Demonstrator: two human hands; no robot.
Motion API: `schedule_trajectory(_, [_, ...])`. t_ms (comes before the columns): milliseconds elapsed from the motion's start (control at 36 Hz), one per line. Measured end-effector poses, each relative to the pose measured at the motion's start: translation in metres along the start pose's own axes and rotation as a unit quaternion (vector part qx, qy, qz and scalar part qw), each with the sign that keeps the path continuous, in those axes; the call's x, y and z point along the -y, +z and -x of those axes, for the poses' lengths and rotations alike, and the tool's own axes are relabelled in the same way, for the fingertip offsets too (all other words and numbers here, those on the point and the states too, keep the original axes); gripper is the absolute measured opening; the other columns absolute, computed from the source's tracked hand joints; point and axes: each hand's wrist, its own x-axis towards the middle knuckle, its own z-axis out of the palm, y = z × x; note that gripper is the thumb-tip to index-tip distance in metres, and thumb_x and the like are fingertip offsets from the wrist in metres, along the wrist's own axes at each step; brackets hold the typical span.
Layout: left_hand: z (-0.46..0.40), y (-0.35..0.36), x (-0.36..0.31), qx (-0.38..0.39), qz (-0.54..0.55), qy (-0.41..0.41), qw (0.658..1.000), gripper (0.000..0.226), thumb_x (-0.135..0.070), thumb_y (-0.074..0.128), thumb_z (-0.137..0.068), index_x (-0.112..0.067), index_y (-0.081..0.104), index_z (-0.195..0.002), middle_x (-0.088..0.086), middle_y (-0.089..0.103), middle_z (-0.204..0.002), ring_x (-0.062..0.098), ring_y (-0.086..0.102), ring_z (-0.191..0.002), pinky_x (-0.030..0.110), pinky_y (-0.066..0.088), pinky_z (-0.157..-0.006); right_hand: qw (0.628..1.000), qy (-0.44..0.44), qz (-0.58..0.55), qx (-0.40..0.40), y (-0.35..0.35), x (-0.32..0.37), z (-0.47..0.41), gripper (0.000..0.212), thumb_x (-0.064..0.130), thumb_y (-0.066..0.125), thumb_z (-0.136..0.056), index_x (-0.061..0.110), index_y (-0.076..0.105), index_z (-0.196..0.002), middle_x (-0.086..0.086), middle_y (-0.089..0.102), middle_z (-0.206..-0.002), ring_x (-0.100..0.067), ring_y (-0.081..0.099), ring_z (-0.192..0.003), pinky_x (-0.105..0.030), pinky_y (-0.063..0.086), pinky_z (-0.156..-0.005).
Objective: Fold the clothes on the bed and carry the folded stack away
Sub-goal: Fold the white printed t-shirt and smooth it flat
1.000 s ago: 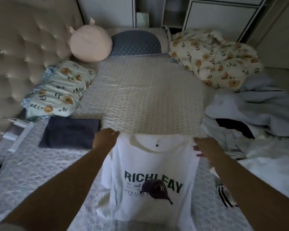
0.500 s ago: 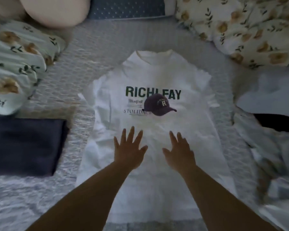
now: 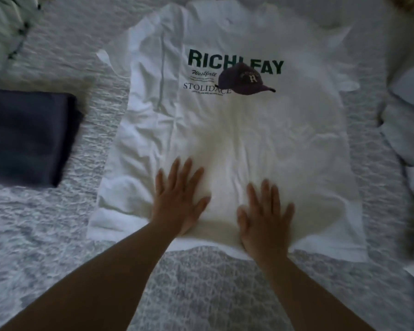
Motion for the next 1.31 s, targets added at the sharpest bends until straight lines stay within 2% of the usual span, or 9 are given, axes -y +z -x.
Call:
schedule_trajectory(111, [0.066,0.010,0.011,-0.045,0.036,0.040,0.998,0.066,-0.060,0.032,-0.089,-0.025,0.038,-0.145,0.006,0.027,-0.155,0.029,0.021,-0.144,0.057,0.024,-0.111,1.000,-0.021,0.016,0.005,0.003,-0.012,0.058,0.057,0.042,0.035,-0.088,0.016,0.053,-0.135,-0.017,0.041,-0.146,-0.037,0.042,-0.132,-0.063,0.033,-0.099])
schedule_trajectory(250, [0.136,0.015,0.026,-0.047,0.056,0.047,0.996,0.060,-0.056,0.037,-0.090,-0.023,0.049,-0.138,0.007,0.036,-0.151,0.030,0.032,-0.140,0.056,0.035,-0.105,0.999,-0.001,0.011,0.045,-0.004,-0.010,0.097,0.054,0.040,0.038,-0.091,0.016,0.050,-0.138,-0.015,0.037,-0.148,-0.035,0.036,-0.136,-0.060,0.033,-0.102])
schedule_trajectory(361, [0.159,0.007,0.044,-0.097,0.147,-0.084,0.981,0.066,-0.061,0.037,-0.087,-0.019,0.052,-0.136,0.014,0.042,-0.146,0.034,0.039,-0.133,0.055,0.035,-0.105,0.999,0.022,0.013,0.048,-0.009,-0.002,0.101,0.054,0.029,0.064,-0.087,0.015,0.050,-0.138,-0.015,0.039,-0.147,-0.035,0.034,-0.137,-0.060,0.021,-0.109])
schedule_trajectory(528, [0.125,-0.009,0.087,-0.132,0.318,-0.389,0.855,0.073,-0.038,0.071,-0.081,-0.013,0.038,-0.141,0.017,0.042,-0.136,0.035,0.043,-0.120,0.043,0.036,-0.097,0.991,-0.134,0.000,-0.009,-0.010,0.035,0.090,0.054,0.015,0.079,-0.062,0.009,0.067,-0.115,-0.014,0.064,-0.115,-0.035,0.059,-0.110,-0.053,0.041,-0.098])
schedule_trajectory(694, [0.104,-0.025,0.110,-0.076,0.466,-0.390,0.791,0.030,-0.034,0.072,-0.081,-0.011,0.066,-0.098,0.010,0.066,-0.083,0.032,0.064,-0.085,0.032,0.046,-0.068,0.979,-0.192,-0.068,0.019,0.001,0.095,0.081,0.058,0.013,0.074,-0.064,0.010,0.063,-0.121,-0.010,0.062,-0.121,-0.029,0.059,-0.110,-0.041,0.047,-0.093])
schedule_trajectory(861, [0.127,-0.039,0.101,-0.103,0.715,-0.346,0.599,0.012,-0.021,0.068,-0.086,-0.014,0.064,-0.095,-0.003,0.070,-0.087,0.014,0.069,-0.081,0.024,0.054,-0.065,0.973,-0.229,0.001,0.015,0.005,0.132,0.076,0.063,0.027,0.075,-0.070,0.016,0.054,-0.128,-0.008,0.056,-0.128,-0.029,0.054,-0.117,-0.048,0.037,-0.104])
schedule_trajectory(917, [0.131,-0.044,0.094,-0.094,0.748,-0.325,0.571,0.003,-0.016,0.062,-0.090,-0.017,0.062,-0.093,0.001,0.071,-0.089,0.015,0.072,-0.081,0.024,0.056,-0.063,0.974,-0.224,0.014,-0.007,0.007,0.143,0.073,0.067,0.030,0.078,-0.066,0.016,0.055,-0.128,-0.006,0.057,-0.125,-0.028,0.056,-0.113,-0.048,0.039,-0.102])
schedule_trajectory(1139, [0.119,-0.051,0.106,-0.186,0.595,-0.323,0.712,0.003,-0.018,0.056,-0.093,-0.017,0.056,-0.096,0.000,0.063,-0.085,0.015,0.066,-0.079,0.029,0.057,-0.065,0.970,-0.180,0.042,-0.156,-0.007,0.128,0.034,0.022,-0.007,0.061,-0.053,0.002,0.067,-0.072,-0.014,0.060,-0.064,-0.030,0.059,-0.054,-0.029,0.045,-0.044])
schedule_trajectory(1306, [0.121,-0.035,0.125,-0.165,0.461,-0.349,0.799,0.007,-0.022,0.055,-0.093,-0.016,0.055,-0.091,-0.001,0.062,-0.072,0.015,0.064,-0.060,0.025,0.052,-0.055,0.997,-0.044,0.061,-0.013,-0.025,0.057,0.036,0.026,-0.005,0.058,-0.078,0.004,0.065,-0.100,-0.016,0.063,-0.093,-0.034,0.062,-0.084,-0.035,0.048,-0.062])
